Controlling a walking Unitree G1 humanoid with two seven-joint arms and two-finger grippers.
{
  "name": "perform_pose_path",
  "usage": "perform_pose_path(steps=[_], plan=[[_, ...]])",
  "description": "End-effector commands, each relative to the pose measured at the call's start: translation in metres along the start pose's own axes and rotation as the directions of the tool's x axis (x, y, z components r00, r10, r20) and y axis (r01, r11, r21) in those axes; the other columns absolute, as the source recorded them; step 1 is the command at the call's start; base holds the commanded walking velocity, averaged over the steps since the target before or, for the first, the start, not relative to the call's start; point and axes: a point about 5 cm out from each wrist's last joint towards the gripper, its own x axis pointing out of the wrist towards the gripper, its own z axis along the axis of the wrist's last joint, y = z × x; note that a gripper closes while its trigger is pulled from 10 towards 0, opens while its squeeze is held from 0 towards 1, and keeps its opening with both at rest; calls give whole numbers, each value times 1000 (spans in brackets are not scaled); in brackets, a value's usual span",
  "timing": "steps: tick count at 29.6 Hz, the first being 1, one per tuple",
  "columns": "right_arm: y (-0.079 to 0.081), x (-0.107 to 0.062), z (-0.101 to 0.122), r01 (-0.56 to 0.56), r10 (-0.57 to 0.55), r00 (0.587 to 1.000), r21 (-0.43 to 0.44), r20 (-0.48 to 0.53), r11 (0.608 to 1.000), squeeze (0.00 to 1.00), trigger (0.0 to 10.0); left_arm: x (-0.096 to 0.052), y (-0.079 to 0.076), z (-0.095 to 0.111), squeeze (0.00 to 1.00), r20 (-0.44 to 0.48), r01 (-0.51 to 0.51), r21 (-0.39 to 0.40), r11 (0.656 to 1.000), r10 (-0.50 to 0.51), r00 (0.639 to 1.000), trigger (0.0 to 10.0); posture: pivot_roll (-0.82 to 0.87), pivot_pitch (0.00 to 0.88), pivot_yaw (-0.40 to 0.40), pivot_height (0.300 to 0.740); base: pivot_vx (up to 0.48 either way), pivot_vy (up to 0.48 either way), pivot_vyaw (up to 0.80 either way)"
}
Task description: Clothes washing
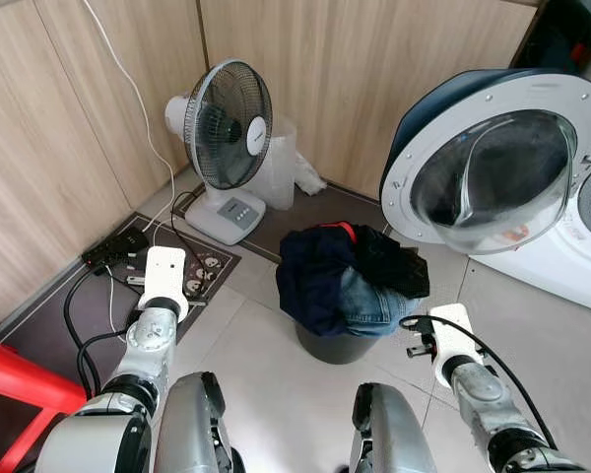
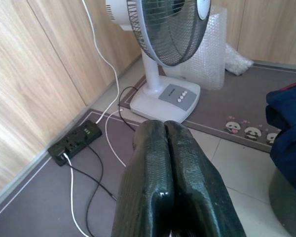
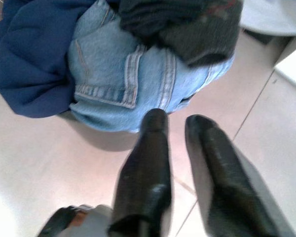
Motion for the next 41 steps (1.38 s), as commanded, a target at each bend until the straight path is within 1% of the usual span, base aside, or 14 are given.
perform_pose_path(steps=[1,2,4,12,18,20,22,23,24,25,26,29,34,41], plan=[[-1,0,-2,8,-7,1000,38,-26,999,1000,10000,-1,1,-4,0,-23,-5,-13,1000,4,1000,10000,39,112,-36,515,0,0,0],[0,2,-1,5,-2,999,83,-37,996,1000,10000,-1,0,-4,0,-23,-5,-14,1000,4,1000,10000,42,110,-38,515,0,0,0],[1,2,1,1,2,999,95,-39,995,1000,10000,-1,0,-4,0,-23,-4,-14,1000,4,1000,10000,42,110,-38,515,0,0,0],[7,6,11,-29,30,1000,88,-7,996,1000,10000,-1,1,-4,0,-24,-5,-14,1000,5,1000,10000,44,104,-36,515,0,0,0],[2,6,16,-15,14,1000,82,15,997,1000,10000,-2,1,-5,0,-25,-4,-14,1000,4,1000,10000,47,95,-37,515,0,0,0],[-9,8,37,12,-27,994,138,106,990,1000,10000,-2,1,-5,0,-24,-3,-13,1000,3,1000,10000,45,92,-35,515,0,0,0],[-12,9,49,12,-34,988,145,148,989,1000,10000,-2,1,-5,0,-24,-3,-13,1000,2,1000,10000,45,92,-35,515,0,0,0],[-13,9,60,0,-22,982,115,186,993,675,10000,-2,1,-5,0,-24,-2,-13,1000,1,1000,10000,45,92,-35,515,0,0,0],[-13,10,65,-7,-13,979,97,205,995,675,10000,-2,1,-5,0,-24,-1,-13,1000,1,1000,10000,45,92,-35,515,0,0,0],[-12,10,70,-13,-6,976,84,220,996,133,10000,-2,0,-5,0,-23,-1,-13,1000,0,1000,10000,38,92,-39,515,0,0,0],[-12,10,76,-22,6,972,65,237,998,0,10000,-2,0,-5,0,-23,0,-14,1000,0,1000,10000,38,92,-39,515,0,0,0],[-9,11,90,-42,34,961,24,273,999,0,10000,-2,-1,-5,0,-24,0,-16,1000,-1,1000,10000,37,95,-40,515,0,0,0],[-7,12,89,-45,37,964,22,262,999,0,10000,-2,-1,-5,0,-28,0,-18,1000,0,1000,10000,37,102,-44,515,0,0,0],[-8,7,43,-16,2,990,96,140,995,0,10000,-4,-1,-11,0,-53,1,-17,1000,-2,999,10000,38,103,-45,515,0,0,0]])
